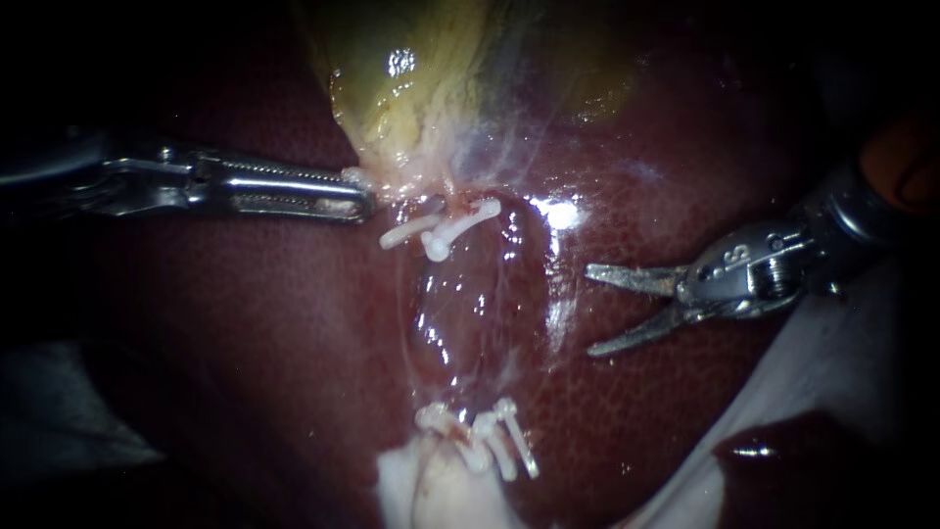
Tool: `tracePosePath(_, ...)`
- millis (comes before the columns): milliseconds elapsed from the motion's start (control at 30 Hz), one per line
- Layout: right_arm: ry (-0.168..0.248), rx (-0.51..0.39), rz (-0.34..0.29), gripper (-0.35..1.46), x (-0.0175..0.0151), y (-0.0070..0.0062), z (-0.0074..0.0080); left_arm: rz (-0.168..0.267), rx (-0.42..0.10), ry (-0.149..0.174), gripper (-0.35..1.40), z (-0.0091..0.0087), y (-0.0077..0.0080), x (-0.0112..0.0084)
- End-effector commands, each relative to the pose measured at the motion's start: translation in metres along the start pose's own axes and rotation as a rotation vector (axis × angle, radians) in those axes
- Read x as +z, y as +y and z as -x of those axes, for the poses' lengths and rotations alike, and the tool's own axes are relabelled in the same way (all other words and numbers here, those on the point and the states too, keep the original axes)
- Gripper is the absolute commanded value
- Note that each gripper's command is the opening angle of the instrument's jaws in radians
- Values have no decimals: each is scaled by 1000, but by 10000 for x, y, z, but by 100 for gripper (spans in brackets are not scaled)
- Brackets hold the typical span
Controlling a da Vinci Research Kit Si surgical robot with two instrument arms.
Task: Go back from the cut right tube
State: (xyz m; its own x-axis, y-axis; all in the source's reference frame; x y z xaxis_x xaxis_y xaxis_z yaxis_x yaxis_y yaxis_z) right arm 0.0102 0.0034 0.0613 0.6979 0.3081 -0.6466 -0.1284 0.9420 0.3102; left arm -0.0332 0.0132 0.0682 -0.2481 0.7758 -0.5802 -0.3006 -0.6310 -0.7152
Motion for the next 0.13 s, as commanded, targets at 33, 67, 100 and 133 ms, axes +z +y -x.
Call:
tracePosePath(33, 3, 0, -9, 145, 1, 0, -1, 1, -1, -1, -35, -1, 0, -2)
tracePosePath(67, 6, 1, -23, 145, 2, 1, -1, 2, -1, -1, -35, -2, 0, -3)
tracePosePath(100, 13, 2, -44, 145, 4, 1, -2, 2, -1, -1, -35, -2, 0, -4)
tracePosePath(133, 23, 3, -77, 145, 6, 2, -3, 5, -2, -2, -35, -4, 0, -8)
